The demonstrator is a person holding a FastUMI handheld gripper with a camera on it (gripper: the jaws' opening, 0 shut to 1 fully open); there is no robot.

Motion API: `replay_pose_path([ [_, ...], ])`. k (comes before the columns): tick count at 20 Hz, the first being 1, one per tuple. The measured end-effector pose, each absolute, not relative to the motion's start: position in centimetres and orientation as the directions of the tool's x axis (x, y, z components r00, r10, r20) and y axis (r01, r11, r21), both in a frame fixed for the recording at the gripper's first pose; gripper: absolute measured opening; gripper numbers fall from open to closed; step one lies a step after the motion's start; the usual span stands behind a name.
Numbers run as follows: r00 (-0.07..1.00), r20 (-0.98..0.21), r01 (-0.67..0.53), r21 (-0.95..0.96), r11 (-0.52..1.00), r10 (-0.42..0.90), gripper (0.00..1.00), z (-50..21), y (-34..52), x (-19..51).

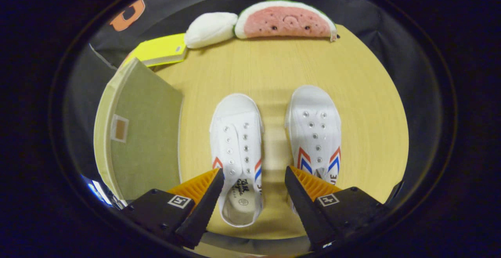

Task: Open the storage box then place both shoes into the box .Put the left shoe in first, then the right shoe, with the right side of both shoes facing outward in a uniform manner.

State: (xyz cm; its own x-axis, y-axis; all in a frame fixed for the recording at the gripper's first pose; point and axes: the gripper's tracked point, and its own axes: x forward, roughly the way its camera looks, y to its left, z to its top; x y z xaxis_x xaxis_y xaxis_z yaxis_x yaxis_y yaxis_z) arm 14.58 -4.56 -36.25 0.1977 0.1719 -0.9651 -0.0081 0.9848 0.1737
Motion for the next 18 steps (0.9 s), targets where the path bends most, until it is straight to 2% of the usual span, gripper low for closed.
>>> replay_pose_path([
  [2, 0.131, -0.978, -0.071, 0.155, 0.985, 0.163, 1.00, -37.8, -4.2, 14.3],
  [5, 0.122, -0.984, -0.143, 0.114, 0.983, 0.132, 1.00, -38.3, -4.4, 14.9],
  [13, 0.097, -0.990, -0.189, 0.082, 0.978, 0.102, 0.98, -38.7, -5.4, 15.0],
  [14, 0.063, -0.993, -0.174, 0.083, 0.981, 0.096, 0.86, -38.8, -5.7, 14.5],
  [18, 0.063, -0.981, -0.160, 0.173, 0.972, 0.185, 0.44, -38.9, -4.2, 14.6],
])
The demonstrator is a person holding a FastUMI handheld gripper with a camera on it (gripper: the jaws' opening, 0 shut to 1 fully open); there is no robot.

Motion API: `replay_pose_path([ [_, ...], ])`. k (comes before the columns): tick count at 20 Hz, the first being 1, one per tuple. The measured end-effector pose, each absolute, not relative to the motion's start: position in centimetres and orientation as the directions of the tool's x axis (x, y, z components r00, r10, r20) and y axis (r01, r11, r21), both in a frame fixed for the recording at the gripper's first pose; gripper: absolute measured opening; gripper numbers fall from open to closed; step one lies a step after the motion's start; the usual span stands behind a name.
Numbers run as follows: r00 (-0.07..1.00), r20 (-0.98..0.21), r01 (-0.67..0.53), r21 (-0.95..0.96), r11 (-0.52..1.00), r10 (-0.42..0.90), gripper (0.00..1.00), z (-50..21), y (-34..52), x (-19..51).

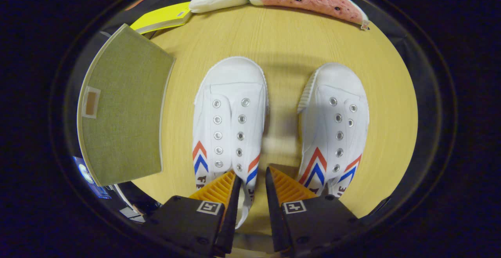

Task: Open the storage box then place both shoes into the box .Put the left shoe in first, then the right shoe, with the right side of both shoes facing outward in a uniform manner.

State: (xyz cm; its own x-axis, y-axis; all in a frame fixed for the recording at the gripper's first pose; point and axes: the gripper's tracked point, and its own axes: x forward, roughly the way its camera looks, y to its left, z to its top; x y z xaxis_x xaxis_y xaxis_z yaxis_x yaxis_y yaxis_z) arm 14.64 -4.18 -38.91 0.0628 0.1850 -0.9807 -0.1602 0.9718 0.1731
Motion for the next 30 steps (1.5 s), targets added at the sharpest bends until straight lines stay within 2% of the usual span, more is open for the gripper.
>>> replay_pose_path([
  [1, 0.065, -0.979, -0.169, 0.179, 0.969, 0.192, 0.37, -38.6, -3.9, 14.7],
  [2, 0.056, -0.980, -0.171, 0.177, 0.969, 0.189, 0.20, -38.9, -3.9, 14.6],
  [3, 0.052, -0.981, -0.164, 0.179, 0.970, 0.189, 0.14, -38.6, -3.8, 14.6],
  [6, 0.048, -0.977, -0.134, 0.200, 0.970, 0.208, 0.07, -38.4, -3.5, 14.3],
  [14, 0.136, -0.967, -0.064, 0.206, 0.976, 0.213, 0.06, -33.1, -1.8, 13.6],
  [23, 0.418, -0.890, -0.070, 0.169, 0.983, 0.182, 0.06, -21.6, 2.1, 15.3],
  [30, 0.510, -0.834, -0.103, 0.186, 0.977, 0.213, 0.06, -17.4, 8.3, 14.0],
])
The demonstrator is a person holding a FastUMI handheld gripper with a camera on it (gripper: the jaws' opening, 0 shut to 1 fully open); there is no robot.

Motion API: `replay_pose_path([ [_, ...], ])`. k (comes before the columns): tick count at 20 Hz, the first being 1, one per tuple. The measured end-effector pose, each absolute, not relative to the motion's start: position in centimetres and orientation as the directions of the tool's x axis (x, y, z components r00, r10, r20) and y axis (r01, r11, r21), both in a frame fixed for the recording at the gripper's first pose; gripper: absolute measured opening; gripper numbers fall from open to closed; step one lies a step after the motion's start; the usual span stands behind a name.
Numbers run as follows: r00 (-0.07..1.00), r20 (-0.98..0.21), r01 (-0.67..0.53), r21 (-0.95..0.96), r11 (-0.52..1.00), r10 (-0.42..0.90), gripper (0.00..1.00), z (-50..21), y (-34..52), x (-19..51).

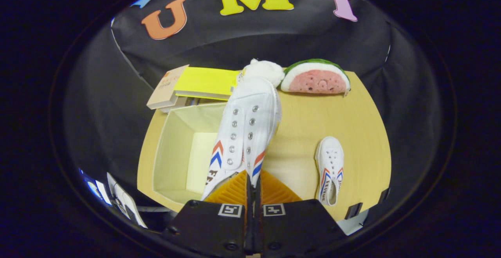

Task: Open the storage box then place both shoes into the box .Put the left shoe in first, then the right shoe, with the right side of both shoes facing outward in a uniform manner.

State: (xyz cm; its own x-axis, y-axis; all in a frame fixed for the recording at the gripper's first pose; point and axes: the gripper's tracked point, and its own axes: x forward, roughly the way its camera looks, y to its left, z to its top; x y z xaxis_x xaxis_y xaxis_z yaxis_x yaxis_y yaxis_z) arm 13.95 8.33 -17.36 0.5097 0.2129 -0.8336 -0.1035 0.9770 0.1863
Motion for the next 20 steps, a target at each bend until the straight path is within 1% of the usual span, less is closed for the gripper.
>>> replay_pose_path([
  [4, 0.543, -0.788, -0.130, 0.262, 0.956, 0.290, 0.06, -16.4, 13.8, 13.7],
  [7, 0.513, -0.800, -0.169, 0.263, 0.950, 0.312, 0.06, -17.6, 17.7, 13.4],
  [11, 0.454, -0.844, -0.184, 0.224, 0.957, 0.285, 0.06, -20.9, 21.5, 13.2],
  [15, 0.373, -0.897, -0.165, 0.188, 0.968, 0.238, 0.06, -24.8, 23.2, 13.1],
  [20, 0.315, -0.925, -0.168, 0.167, 0.971, 0.214, 0.06, -27.8, 24.8, 13.9],
])
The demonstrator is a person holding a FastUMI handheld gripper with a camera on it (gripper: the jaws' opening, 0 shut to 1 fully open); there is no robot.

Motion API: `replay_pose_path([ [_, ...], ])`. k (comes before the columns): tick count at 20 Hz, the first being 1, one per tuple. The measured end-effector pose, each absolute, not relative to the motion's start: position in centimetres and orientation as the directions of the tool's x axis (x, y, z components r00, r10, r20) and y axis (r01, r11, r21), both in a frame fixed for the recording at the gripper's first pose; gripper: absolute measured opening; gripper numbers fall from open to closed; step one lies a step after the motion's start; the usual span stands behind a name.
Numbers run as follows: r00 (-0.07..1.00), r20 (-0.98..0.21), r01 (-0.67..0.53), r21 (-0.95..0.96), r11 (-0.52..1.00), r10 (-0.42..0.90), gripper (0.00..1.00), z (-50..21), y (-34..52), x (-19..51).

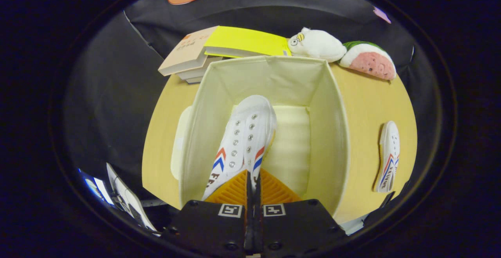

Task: Open the storage box then place both shoes into the box .Put the left shoe in first, then the right shoe, with the right side of both shoes facing outward in a uniform manner.

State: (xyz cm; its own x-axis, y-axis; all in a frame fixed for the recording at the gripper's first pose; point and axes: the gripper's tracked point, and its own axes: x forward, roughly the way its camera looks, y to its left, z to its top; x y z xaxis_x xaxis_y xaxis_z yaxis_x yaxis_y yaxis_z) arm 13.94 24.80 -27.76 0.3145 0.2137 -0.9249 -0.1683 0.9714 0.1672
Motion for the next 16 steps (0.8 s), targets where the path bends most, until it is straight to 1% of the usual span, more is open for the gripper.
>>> replay_pose_path([
  [2, 0.295, -0.931, -0.183, 0.165, 0.969, 0.215, 0.06, -28.5, 25.9, 14.4],
  [5, 0.293, -0.933, -0.184, 0.159, 0.970, 0.209, 0.06, -29.0, 26.5, 15.3],
  [6, 0.289, -0.930, -0.179, 0.181, 0.967, 0.228, 0.07, -29.3, 27.0, 15.3],
  [7, 0.295, -0.921, -0.176, 0.208, 0.962, 0.253, 0.10, -29.2, 27.3, 15.4],
  [8, 0.309, -0.909, -0.177, 0.233, 0.956, 0.279, 0.17, -28.8, 27.6, 15.4],
  [10, 0.335, -0.896, -0.169, 0.246, 0.954, 0.291, 0.49, -28.2, 26.9, 15.3],
  [12, 0.363, -0.891, -0.173, 0.223, 0.959, 0.273, 0.80, -26.9, 25.7, 15.2],
  [13, 0.378, -0.888, -0.182, 0.207, 0.961, 0.263, 0.77, -26.2, 25.1, 15.3],
  [14, 0.400, -0.879, -0.194, 0.197, 0.961, 0.261, 0.81, -25.3, 24.6, 15.1],
  [16, 0.468, -0.842, -0.227, 0.179, 0.957, 0.269, 0.93, -23.0, 23.7, 15.4],
])
